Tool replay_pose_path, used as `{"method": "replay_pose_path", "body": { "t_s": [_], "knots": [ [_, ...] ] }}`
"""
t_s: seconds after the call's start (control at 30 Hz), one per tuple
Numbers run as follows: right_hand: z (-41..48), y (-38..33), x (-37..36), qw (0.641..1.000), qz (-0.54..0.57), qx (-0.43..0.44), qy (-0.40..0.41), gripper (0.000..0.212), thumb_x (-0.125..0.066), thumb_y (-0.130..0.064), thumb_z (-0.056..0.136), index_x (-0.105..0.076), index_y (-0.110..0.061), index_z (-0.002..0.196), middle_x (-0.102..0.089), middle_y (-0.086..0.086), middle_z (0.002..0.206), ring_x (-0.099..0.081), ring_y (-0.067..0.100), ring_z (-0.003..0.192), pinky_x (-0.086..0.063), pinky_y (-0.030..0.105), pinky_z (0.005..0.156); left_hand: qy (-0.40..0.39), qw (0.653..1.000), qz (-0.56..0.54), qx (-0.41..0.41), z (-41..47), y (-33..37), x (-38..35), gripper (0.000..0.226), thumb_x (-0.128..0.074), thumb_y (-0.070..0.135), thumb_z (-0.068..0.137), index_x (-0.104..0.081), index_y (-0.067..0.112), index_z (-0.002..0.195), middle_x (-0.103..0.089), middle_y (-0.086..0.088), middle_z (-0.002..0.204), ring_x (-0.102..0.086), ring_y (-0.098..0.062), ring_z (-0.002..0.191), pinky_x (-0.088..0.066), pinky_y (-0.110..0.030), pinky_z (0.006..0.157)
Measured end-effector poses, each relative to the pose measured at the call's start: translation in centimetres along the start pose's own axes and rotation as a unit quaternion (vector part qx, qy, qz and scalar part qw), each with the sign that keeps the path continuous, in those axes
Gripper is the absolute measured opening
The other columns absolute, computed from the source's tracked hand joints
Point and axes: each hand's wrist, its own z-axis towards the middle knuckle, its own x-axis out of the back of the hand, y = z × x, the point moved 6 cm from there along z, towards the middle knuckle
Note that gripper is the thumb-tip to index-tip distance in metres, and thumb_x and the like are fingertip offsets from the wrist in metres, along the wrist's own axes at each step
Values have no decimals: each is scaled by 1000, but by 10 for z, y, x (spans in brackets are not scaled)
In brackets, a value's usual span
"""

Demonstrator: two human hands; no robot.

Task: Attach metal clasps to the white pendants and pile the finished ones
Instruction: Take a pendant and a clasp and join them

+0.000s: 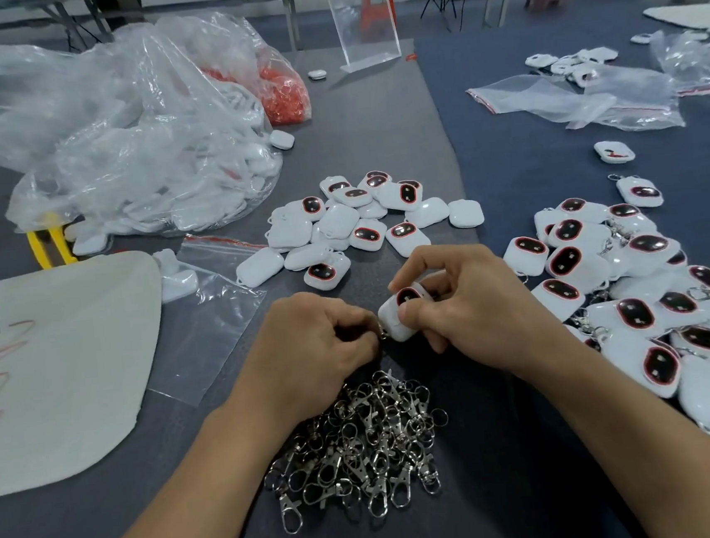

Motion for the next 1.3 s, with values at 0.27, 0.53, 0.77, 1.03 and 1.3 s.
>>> {"method": "replay_pose_path", "body": {
  "t_s": [0.27, 0.53, 0.77, 1.03, 1.3],
  "knots": [
    [-2, -5, -1, 1000, -11, -8, -12, 16, -70, -9, 84, -68, -25, 84, -68, 5, 54, -55, 14, 37, -43, 20, 43, 12, 1000, 20, -3, -1, 4, 2, 13, -71, 31, 75, -80, 34, 85, -69, 11, 64, -61, -6, 62, -37, -9, 54],
    [-14, -3, -10, 999, 24, -7, 29, 17, -70, -8, 80, -68, -25, 82, -69, 2, 54, -56, 11, 35, -42, 17, 41, 9, 1000, 25, 14, 0, 5, 3, 10, -80, 24, 76, -80, 32, 81, -69, 11, 64, -61, -5, 63, -39, -9, 56],
    [-2, 15, 14, 993, 41, -33, 104, 19, -69, -12, 77, -71, -29, 87, -67, 5, 54, -54, 15, 42, -40, 25, 49, 6, 1000, -28, 13, -4, 7, 2, 18, -72, 29, 69, -81, 39, 82, -69, 18, 64, -60, 1, 56, -40, -7, 57],
    [-1, 14, 8, 995, 16, -29, 94, 24, -70, -11, 78, -71, -34, 85, -71, -3, 62, -55, 9, 43, -45, 23, 52, -58, 998, 25, -8, -2, 19, -2, 23, -85, 36, 74, -78, 50, 91, -62, 16, 72, -57, -3, 67, -37, -13, 62],
    [1, 16, 7, 992, 44, -41, 109, 24, -65, -22, 68, -72, -35, 87, -72, 5, 68, -52, 13, 49, -47, 32, 55, -7, 991, 91, -99, -7, 35, -13, 6, -79, 29, 84, -81, 29, 90, -60, 12, 79, -53, -3, 76, -45, -28, 71]
  ]
}}
